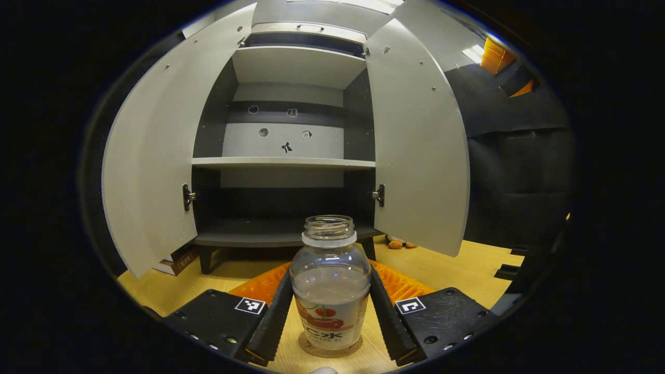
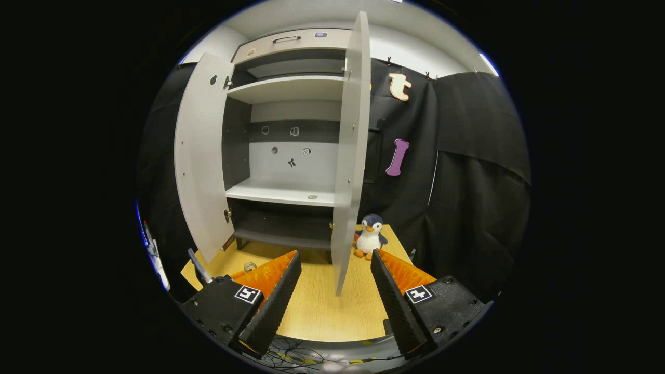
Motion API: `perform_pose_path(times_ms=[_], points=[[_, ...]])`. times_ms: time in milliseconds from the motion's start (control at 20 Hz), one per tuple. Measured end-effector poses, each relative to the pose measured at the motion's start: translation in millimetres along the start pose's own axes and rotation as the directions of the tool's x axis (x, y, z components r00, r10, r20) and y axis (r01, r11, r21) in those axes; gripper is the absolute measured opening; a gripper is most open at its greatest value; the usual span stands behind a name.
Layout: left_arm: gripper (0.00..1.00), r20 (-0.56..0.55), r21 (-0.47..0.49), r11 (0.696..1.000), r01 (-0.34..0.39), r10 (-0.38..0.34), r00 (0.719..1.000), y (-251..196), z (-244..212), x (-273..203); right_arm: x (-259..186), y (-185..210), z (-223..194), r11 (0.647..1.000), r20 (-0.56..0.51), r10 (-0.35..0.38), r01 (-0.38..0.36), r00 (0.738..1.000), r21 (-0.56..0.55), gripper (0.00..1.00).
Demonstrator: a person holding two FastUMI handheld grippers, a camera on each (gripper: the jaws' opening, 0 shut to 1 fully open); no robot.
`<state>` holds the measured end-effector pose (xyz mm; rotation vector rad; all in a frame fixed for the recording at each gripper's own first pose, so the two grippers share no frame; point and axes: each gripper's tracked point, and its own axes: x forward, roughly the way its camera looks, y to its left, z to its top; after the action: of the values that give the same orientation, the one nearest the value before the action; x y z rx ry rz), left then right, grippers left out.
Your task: Grasp the bottle in the cabinet with the left hand and place it on the coaster, then close the right door with the right hand and the left door with the left hand.
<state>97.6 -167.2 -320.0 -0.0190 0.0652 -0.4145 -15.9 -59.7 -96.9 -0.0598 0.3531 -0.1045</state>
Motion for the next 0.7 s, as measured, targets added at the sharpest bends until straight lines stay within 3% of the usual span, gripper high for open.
perform_pose_path(times_ms=[200,550,700], points=[[0.76,0.034,-0.037,0.999,0.018,-0.017,0.999,0.6,-9.9,4.0,0.2,2.3,0.5,0.999,-0.002,0.000,0.000,1.000,-0.033,0.83],[0.77,0.022,0.043,0.998,0.042,-0.043,0.999,-5.3,-26.0,-1.6,-4.3,-2.5,7.5,0.999,0.011,-0.018,0.019,1.000,-0.040,0.83],[0.81,0.051,0.063,0.997,0.049,-0.052,0.997,-6.3,-8.0,-0.4,-3.6,-0.2,5.1,0.999,0.007,-0.009,0.009,1.000,-0.037,0.83]])
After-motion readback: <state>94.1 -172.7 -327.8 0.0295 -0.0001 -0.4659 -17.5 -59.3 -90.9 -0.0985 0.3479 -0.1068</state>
